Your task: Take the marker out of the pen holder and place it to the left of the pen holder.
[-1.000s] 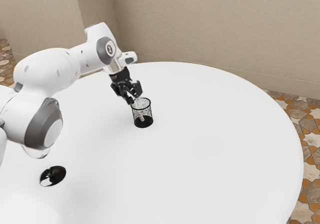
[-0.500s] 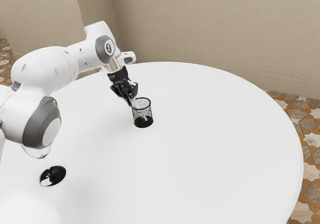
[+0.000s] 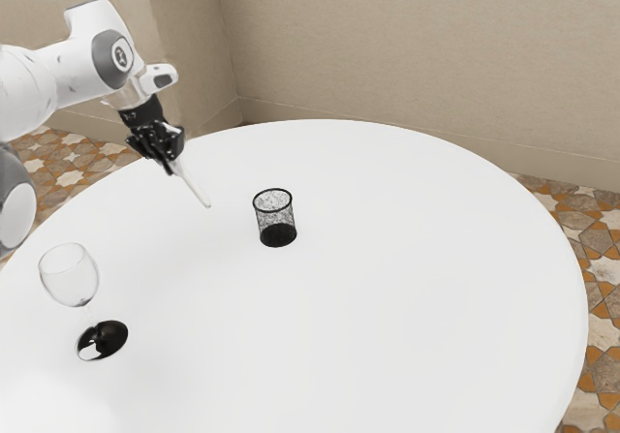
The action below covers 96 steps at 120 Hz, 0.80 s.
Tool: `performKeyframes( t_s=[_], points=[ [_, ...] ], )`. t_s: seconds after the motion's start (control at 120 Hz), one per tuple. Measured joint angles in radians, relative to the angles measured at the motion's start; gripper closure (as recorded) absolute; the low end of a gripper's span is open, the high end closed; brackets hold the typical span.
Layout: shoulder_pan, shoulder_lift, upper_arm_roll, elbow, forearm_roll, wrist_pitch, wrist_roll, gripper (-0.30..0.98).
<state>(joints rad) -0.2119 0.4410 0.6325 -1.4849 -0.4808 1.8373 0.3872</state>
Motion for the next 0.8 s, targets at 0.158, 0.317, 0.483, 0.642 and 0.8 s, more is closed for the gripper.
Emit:
performKeyframes(
  t_s=[0.158,0.317,0.483,0.642,0.8],
  points=[
    [0.002,0.072,-0.028,-0.101,-0.018,0.189,-0.012,0.76],
    [0.001,0.096,-0.058,-0.115,-0.075,0.337,-0.006,0.49],
    [-0.001,-0.073,-0.088,-0.112,-0.026,0.332,0.002,0.23],
    [-0.001,-0.332,-0.288,-0.015,0.276,0.153,-0.050,0.11],
    [-0.032,-0.368,-0.432,0.102,0.439,-0.028,-0.110,0.05]
  ],
)
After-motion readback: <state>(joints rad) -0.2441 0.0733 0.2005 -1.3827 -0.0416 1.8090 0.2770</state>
